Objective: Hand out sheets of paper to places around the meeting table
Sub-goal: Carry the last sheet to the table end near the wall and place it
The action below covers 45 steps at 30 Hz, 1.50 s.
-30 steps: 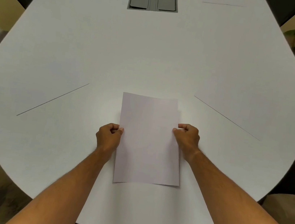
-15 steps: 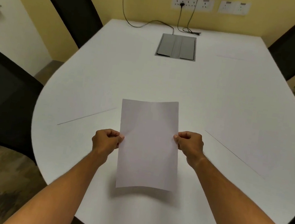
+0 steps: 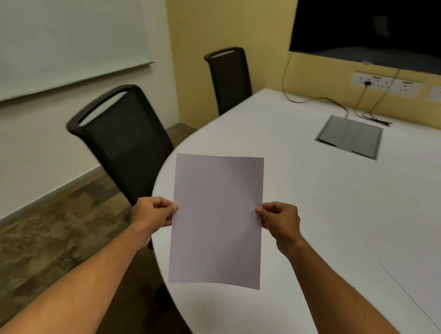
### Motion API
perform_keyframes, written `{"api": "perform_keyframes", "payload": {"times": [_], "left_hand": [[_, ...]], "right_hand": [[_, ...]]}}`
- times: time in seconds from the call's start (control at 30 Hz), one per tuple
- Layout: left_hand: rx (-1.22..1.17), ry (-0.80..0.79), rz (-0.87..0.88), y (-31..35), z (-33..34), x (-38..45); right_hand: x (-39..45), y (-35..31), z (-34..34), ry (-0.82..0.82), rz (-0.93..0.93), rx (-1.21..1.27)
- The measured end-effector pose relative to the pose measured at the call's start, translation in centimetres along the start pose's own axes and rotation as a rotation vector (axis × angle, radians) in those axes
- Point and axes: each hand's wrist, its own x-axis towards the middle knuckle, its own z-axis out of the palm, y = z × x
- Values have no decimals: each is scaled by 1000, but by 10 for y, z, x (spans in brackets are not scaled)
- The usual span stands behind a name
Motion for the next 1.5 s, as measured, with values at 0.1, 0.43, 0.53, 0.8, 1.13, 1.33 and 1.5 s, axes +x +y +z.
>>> {"api": "perform_keyframes", "payload": {"times": [0.1, 0.43, 0.53, 0.8, 1.13, 1.33, 1.5], "left_hand": [[-38, 97, 28, 1, -46, -5], [-139, 264, 27, -38, -224, -21], [-149, 309, 17, -57, -282, -27], [-169, 404, 2, -91, -409, -27], [-200, 497, -29, -115, -494, 36], [-188, 508, -32, -111, -523, 129], [-172, 491, -57, -103, -544, 223]], "right_hand": [[-8, -20, 42, -93, -45, 15], [-78, -59, 193, -344, -141, 8], [-110, -65, 244, -394, -151, 5], [-168, -74, 363, -474, -165, -38], [-154, -94, 489, -538, -197, -75], [-93, -104, 567, -555, -170, -36], [-35, -133, 630, -551, -147, -20]]}}
